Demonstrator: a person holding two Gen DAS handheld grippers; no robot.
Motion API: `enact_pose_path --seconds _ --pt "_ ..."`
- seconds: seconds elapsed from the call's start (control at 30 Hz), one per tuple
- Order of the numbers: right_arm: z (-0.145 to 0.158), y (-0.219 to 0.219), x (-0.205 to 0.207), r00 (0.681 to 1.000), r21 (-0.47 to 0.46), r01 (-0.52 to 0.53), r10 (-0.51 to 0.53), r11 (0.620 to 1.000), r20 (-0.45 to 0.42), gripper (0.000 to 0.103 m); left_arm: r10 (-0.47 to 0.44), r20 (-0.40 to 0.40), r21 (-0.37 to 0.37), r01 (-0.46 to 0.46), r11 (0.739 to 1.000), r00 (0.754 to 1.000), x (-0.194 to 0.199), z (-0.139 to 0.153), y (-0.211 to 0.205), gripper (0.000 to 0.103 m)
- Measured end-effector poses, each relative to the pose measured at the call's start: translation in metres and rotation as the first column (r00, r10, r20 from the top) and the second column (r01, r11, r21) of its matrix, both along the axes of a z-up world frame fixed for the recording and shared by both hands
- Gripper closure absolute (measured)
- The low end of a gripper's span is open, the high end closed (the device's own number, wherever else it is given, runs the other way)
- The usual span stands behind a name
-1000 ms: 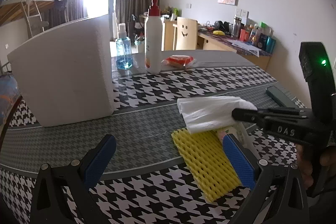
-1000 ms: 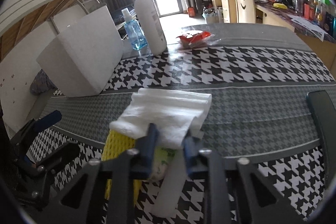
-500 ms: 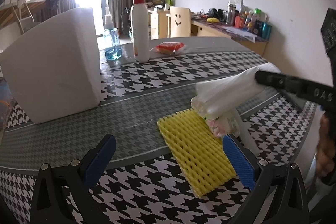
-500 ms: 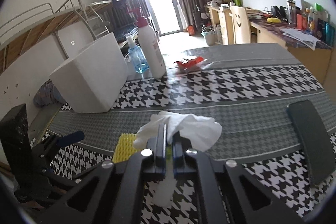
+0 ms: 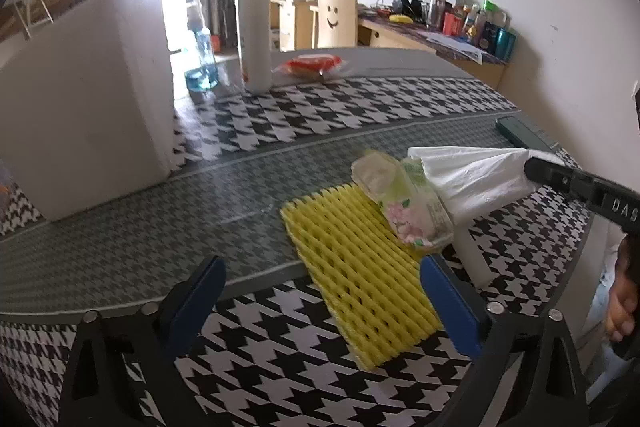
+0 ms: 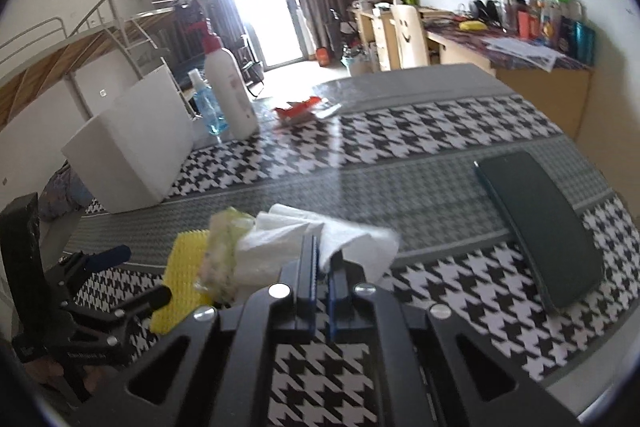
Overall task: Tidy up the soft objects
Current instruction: 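Grasp the white tissue with the right gripper, then grasp the yellow foam net with the left gripper while the right holds the tissue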
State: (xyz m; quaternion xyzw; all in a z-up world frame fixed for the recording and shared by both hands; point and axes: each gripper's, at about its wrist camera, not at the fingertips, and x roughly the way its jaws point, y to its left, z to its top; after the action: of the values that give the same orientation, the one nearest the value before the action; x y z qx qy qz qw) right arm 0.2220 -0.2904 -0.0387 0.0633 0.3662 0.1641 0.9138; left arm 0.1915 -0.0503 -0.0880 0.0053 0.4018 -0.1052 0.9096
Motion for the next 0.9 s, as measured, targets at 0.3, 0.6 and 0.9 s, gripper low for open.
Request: enact_pose_path --seconds 0.3,0.6,0.9 --pt "-0.012 -0.004 -0.012 1.0 -0.02 0.002 -0.002 1.0 -0.021 0.038 -0.029 -0.067 -0.025 0.027 0.999 0.997 0.004 -0.01 -0.006 0.026" --pt "-0.014 -0.014 -0.026 1.0 -0.054 0.026 -0.026 0.998 -0.013 0.038 -0.037 -0.066 -0.022 0.035 0.999 0.997 0.003 -0.011 -0.009 0.039" --pt "-0.016 -0.008 -0.021 1.0 -0.04 0.003 -0.004 0.999 -0.017 0.038 -0.071 -0.07 -0.014 0.07 0.997 0.995 0.002 -0.009 -0.019 0.062"
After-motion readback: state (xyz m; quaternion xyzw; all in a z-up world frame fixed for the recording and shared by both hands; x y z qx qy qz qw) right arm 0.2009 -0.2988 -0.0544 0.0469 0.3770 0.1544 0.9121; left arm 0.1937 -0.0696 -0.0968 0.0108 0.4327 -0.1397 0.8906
